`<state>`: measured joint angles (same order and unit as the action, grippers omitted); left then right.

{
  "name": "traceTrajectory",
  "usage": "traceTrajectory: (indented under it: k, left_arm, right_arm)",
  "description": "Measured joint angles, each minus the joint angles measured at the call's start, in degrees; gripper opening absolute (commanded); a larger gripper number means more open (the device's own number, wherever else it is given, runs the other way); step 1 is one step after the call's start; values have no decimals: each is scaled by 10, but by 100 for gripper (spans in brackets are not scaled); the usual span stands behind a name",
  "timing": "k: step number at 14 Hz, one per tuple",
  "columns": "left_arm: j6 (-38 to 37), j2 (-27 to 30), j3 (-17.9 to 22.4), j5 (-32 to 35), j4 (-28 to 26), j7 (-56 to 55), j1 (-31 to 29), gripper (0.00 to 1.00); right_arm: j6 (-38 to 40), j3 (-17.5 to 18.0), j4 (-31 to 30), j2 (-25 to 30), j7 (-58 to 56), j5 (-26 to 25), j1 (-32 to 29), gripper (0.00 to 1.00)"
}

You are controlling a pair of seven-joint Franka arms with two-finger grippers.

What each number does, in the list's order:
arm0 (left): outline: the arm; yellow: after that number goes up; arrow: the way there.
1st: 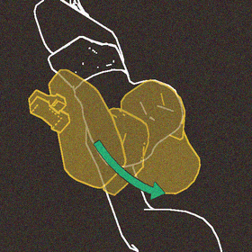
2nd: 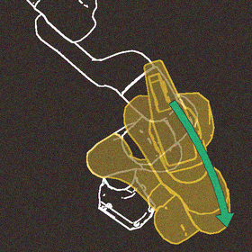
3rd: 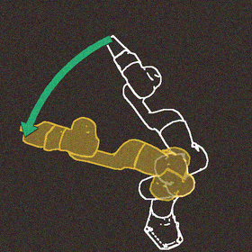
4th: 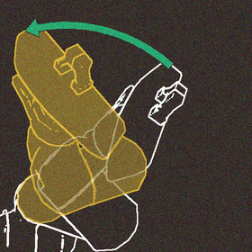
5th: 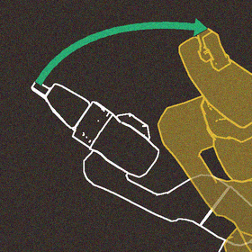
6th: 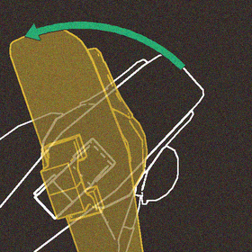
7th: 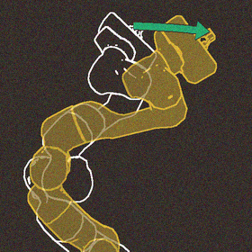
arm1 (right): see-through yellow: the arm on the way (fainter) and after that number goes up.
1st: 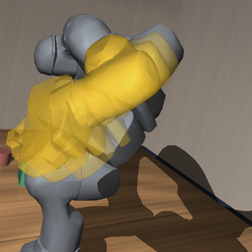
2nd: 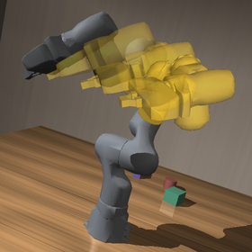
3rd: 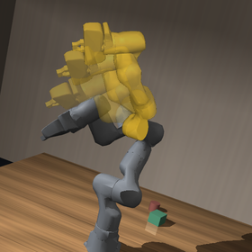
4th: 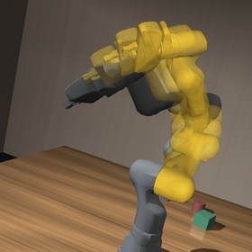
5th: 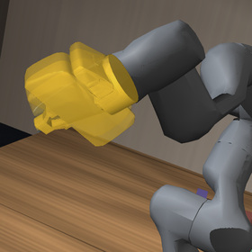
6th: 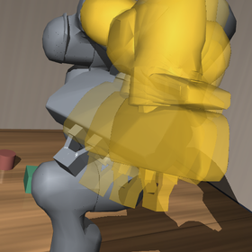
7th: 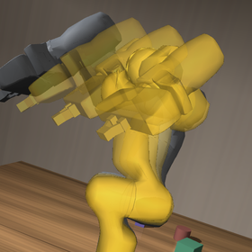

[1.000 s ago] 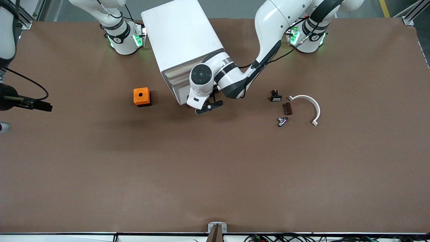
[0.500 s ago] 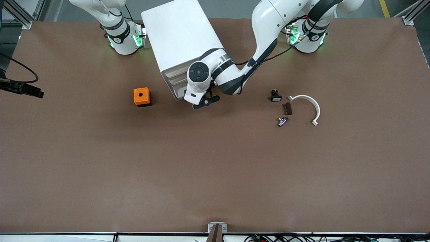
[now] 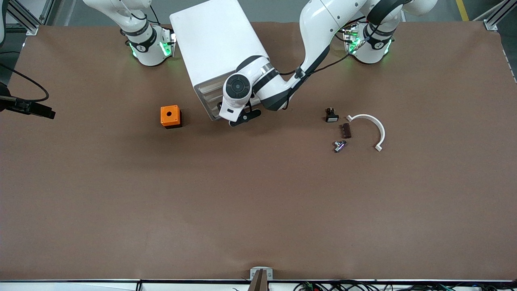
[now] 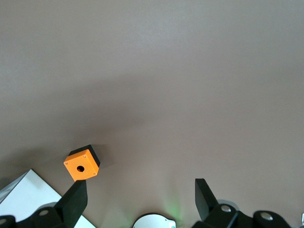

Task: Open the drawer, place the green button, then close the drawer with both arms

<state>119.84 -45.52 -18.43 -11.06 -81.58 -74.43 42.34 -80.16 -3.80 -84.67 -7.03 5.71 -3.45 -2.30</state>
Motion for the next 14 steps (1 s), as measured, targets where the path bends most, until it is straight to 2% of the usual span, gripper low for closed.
traceTrajectory:
  k: [8, 14]
  left_arm:
    - [0, 0, 1, -10, 0, 0, -2, 100]
    - [1, 5, 5, -13, 12, 0, -23, 100]
  right_arm:
    - [-12, 0, 2, 0, 0, 1, 0, 100]
    - [13, 1, 53, 3, 0, 1, 0, 100]
